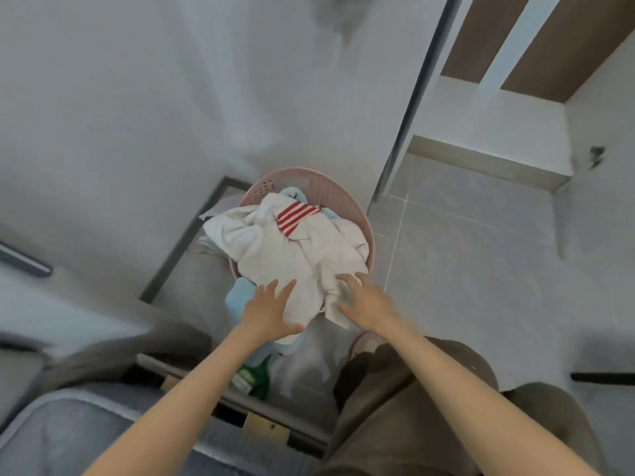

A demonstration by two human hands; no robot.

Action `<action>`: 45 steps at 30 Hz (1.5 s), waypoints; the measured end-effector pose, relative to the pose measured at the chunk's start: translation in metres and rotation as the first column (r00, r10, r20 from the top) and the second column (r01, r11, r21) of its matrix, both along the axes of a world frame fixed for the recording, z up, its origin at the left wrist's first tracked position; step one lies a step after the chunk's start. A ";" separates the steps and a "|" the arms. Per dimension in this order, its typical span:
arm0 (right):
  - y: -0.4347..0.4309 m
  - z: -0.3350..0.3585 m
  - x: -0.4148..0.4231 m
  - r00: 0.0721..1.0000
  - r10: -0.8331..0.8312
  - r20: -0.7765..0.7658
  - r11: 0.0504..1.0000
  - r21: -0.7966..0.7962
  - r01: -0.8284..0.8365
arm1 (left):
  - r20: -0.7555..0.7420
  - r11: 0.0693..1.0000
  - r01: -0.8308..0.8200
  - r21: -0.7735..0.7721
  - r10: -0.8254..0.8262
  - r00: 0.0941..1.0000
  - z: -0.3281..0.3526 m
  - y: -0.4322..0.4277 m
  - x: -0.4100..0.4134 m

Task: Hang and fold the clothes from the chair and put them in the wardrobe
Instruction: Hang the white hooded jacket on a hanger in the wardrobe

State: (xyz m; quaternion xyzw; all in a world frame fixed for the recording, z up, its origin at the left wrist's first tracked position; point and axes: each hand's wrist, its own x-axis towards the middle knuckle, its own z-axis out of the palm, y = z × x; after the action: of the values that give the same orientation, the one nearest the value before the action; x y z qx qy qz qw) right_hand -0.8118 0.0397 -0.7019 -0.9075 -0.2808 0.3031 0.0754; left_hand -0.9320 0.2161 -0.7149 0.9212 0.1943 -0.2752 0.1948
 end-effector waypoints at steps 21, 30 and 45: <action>0.018 0.010 0.005 0.999 -0.012 -0.050 0.772 0.634 0.041 | 0.529 0.818 -0.170 -0.549 0.498 0.687 0.041 -0.001 0.015; 0.026 0.026 -0.009 0.997 0.037 0.066 0.843 0.533 -0.067 | 0.553 0.764 -0.083 -0.640 0.532 0.642 0.074 -0.020 0.013; -0.071 0.150 0.015 0.766 -0.006 0.643 0.690 0.557 -0.462 | 0.631 0.955 0.291 -0.062 -0.189 0.753 0.071 -0.010 0.089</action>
State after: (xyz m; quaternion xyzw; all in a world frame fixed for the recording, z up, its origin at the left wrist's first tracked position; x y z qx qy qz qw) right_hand -0.7969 -0.0312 -0.5524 -0.8140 -0.4987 -0.1187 0.2732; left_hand -0.8425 0.2059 -0.6440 0.9591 -0.0226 0.0044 0.2821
